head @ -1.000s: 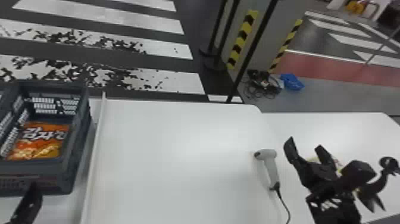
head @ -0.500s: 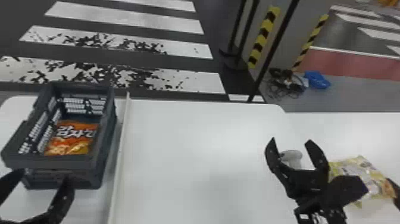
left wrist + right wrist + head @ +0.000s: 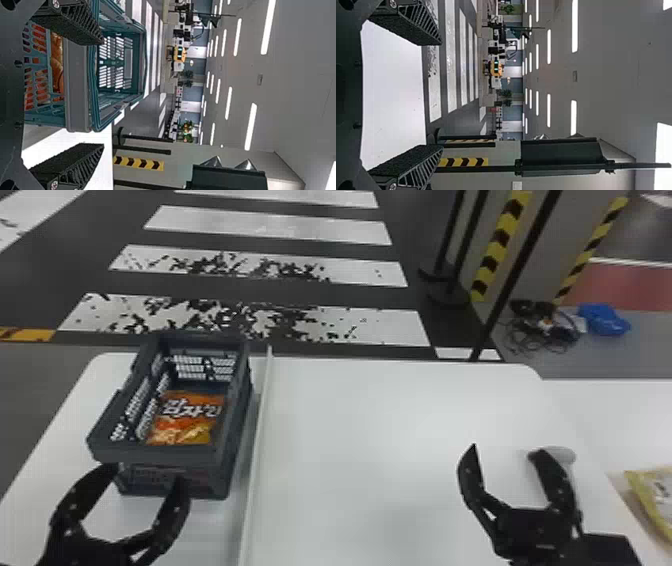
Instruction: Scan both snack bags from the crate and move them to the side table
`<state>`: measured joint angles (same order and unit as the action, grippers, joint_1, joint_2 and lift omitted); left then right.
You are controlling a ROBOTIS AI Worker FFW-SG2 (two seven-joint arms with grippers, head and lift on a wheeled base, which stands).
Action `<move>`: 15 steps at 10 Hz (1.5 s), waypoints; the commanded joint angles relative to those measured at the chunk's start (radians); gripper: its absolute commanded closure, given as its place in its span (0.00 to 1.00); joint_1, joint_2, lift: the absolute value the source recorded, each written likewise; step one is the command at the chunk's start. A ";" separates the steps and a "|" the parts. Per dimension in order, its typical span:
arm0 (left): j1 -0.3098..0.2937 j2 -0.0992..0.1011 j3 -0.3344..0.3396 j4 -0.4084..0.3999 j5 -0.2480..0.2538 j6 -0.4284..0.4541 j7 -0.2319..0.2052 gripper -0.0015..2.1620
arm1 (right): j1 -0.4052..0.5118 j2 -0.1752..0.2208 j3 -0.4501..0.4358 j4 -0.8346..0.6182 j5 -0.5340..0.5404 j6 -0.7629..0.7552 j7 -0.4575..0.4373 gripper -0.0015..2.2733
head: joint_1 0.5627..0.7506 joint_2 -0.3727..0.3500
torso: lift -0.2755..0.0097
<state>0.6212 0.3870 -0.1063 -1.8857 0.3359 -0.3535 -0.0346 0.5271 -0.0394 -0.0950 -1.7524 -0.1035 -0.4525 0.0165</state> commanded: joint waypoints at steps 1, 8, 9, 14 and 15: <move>-0.001 0.000 -0.003 -0.007 0.000 0.003 0.002 0.04 | 0.008 0.003 0.012 0.037 0.001 -0.024 0.000 0.03 | 0.70 0.39 | 0.62; 0.029 0.026 0.023 -0.187 0.012 0.120 0.005 0.04 | 0.028 -0.004 0.017 0.037 -0.007 0.016 -0.001 0.03 | 0.70 0.36 | 0.62; 0.020 0.032 0.053 -0.214 0.023 0.160 0.005 0.04 | 0.028 -0.007 0.017 0.037 -0.008 0.032 -0.001 0.03 | 0.70 0.36 | 0.62; -0.244 0.058 0.131 -0.213 0.087 0.558 -0.015 0.04 | 0.030 -0.010 0.026 0.040 -0.007 0.041 0.000 0.03 | 0.70 0.45 | 0.62; -0.314 0.072 0.126 -0.196 0.097 0.635 -0.019 0.04 | 0.031 -0.008 0.026 0.040 -0.007 0.041 0.000 0.03 | 0.70 0.46 | 0.62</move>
<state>0.3527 0.4502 0.0232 -2.0910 0.4260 0.2318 -0.0545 0.5576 -0.0484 -0.0694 -1.7120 -0.1104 -0.4118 0.0168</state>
